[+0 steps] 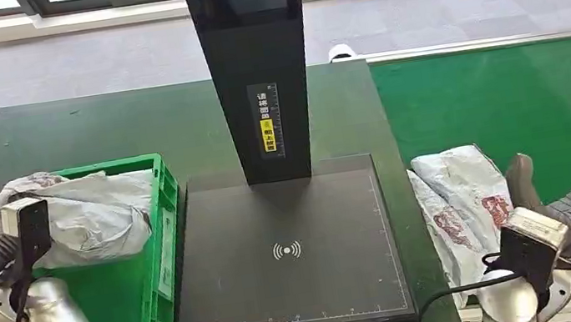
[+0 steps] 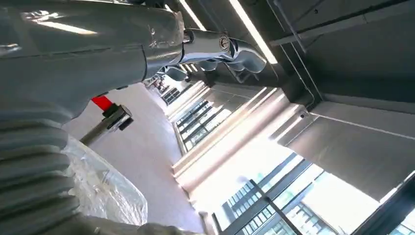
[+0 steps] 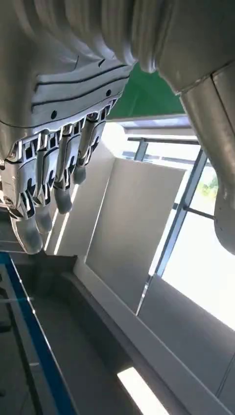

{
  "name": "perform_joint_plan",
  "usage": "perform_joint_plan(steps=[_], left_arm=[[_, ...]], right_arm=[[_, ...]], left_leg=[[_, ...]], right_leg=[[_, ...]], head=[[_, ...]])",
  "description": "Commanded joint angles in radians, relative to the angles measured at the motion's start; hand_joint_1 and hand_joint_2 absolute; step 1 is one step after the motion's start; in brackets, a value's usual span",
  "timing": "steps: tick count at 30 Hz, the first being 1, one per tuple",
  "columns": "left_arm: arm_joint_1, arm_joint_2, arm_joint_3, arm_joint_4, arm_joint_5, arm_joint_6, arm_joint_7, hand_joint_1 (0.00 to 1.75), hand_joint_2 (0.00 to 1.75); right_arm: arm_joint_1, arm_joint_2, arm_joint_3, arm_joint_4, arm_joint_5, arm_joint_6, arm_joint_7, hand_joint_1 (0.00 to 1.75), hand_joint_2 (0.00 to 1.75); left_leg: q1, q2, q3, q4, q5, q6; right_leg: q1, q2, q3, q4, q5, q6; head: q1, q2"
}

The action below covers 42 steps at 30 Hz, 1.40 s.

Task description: Moved the parcel from conveyor to table for the left to box.

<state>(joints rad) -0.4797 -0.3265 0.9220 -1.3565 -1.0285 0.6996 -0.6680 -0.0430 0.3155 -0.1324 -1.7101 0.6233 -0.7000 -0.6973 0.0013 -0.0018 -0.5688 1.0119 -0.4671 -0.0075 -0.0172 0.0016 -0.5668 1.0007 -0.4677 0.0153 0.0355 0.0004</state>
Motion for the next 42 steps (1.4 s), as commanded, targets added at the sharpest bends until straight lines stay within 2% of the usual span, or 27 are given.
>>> perform_joint_plan(steps=[1, 25, 26, 28, 30, 42], left_arm=[[-0.064, -0.023, 0.089, 0.025, -0.007, -0.001, -0.007, 0.00, 1.75], [-0.063, -0.023, 0.091, 0.025, -0.009, -0.001, -0.007, 0.00, 1.75], [-0.020, -0.023, 0.059, -0.129, 0.085, -0.001, -0.030, 0.00, 1.75], [-0.019, -0.023, 0.073, -0.052, 0.007, -0.001, -0.011, 0.00, 1.75], [-0.023, -0.004, 0.022, 0.061, -0.049, -0.001, 0.085, 0.00, 1.75], [-0.029, -0.011, 0.035, 0.012, 0.006, -0.001, 0.061, 0.00, 1.75]], right_arm=[[-0.018, 0.034, -0.043, 0.064, -0.006, 0.002, -0.001, 0.00, 1.75], [-0.019, 0.034, -0.043, 0.068, -0.007, 0.002, -0.001, 0.00, 1.75], [-0.021, 0.034, -0.047, 0.080, -0.002, 0.002, -0.001, 0.00, 1.75], [-0.018, 0.034, -0.056, 0.079, -0.002, 0.002, -0.001, 0.00, 1.75], [-0.014, 0.034, -0.065, 0.074, -0.002, 0.002, -0.001, 0.00, 1.75], [-0.011, 0.034, -0.064, 0.070, -0.001, 0.002, -0.001, 0.00, 1.75]], left_leg=[[0.001, -0.001, 0.000, 0.000, 0.000, 0.000], [0.002, -0.001, 0.000, -0.001, 0.001, -0.001], [0.002, -0.001, 0.000, -0.002, 0.002, -0.001], [0.002, 0.002, 0.000, 0.000, 0.000, 0.000], [0.001, 0.000, 0.001, -0.001, 0.000, 0.000], [0.001, 0.000, 0.000, -0.001, 0.001, 0.000]], right_leg=[[0.001, -0.001, 0.000, -0.001, 0.001, -0.001], [0.002, -0.001, 0.001, -0.002, 0.001, -0.001], [0.002, -0.001, 0.001, -0.003, 0.002, -0.002], [0.002, 0.002, 0.000, -0.001, 0.001, -0.001], [0.001, -0.001, 0.002, -0.001, 0.001, -0.001], [0.001, -0.001, 0.000, -0.001, 0.001, -0.001]], head=[[0.000, 0.000], [0.000, 0.000], [0.000, 0.000], [0.000, 0.000], [0.000, 0.000], [0.000, 0.000]])
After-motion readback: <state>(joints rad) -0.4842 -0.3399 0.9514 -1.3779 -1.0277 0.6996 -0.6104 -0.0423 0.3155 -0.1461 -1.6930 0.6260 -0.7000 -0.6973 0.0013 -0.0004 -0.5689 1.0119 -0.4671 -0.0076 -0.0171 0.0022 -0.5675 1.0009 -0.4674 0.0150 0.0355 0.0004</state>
